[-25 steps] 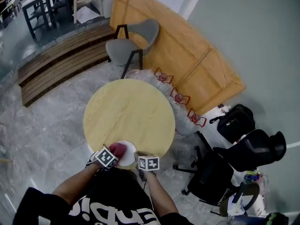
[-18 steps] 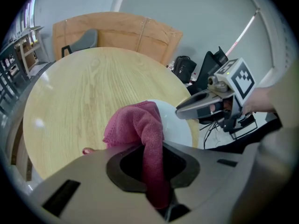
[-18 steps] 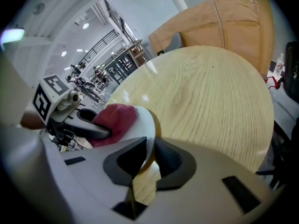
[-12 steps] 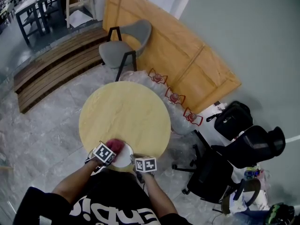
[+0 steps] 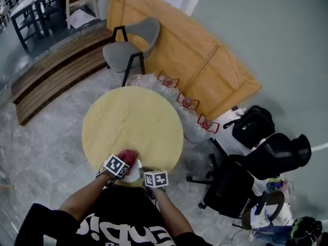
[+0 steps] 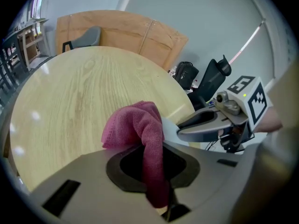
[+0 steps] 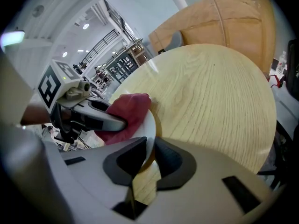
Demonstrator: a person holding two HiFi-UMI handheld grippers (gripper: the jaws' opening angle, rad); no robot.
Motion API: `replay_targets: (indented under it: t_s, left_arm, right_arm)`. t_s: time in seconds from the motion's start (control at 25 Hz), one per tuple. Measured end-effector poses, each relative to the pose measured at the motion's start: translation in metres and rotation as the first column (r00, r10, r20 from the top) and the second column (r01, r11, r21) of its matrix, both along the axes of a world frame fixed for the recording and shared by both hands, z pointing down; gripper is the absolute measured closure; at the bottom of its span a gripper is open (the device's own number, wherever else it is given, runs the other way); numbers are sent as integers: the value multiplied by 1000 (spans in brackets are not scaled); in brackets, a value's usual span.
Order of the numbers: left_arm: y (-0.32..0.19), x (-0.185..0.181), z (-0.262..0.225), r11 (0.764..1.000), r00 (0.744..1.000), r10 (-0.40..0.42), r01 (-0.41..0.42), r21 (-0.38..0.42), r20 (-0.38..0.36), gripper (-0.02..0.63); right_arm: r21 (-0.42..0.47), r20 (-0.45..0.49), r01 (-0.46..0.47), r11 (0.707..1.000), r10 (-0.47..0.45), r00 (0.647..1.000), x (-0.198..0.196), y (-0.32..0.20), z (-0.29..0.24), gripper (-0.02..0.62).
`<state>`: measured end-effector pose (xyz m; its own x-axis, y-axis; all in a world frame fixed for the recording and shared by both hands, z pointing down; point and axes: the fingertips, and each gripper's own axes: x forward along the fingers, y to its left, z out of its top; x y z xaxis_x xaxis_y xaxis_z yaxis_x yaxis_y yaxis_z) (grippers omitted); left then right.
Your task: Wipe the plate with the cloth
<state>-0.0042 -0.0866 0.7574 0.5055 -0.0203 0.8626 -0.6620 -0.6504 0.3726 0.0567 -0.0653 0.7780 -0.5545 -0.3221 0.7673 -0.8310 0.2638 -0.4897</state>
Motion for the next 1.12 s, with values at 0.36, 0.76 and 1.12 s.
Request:
replay_targets:
  t_s: [0.36, 0.76, 1.12]
  left_arm:
    - [19, 25, 8, 997, 999, -1, -3, -72, -50, 543]
    - [36, 26, 8, 991, 996, -28, 17, -133, -82, 543]
    - [64, 16, 7, 973, 992, 0, -29, -231, -125, 543]
  right_arm:
    - [5, 13, -28, 1000, 28, 1000, 0, -3, 1, 535]
    - [23, -7, -38, 999, 38, 999, 0, -7, 1, 535]
    - [36, -18, -53, 998, 53, 998, 1, -7, 1, 535]
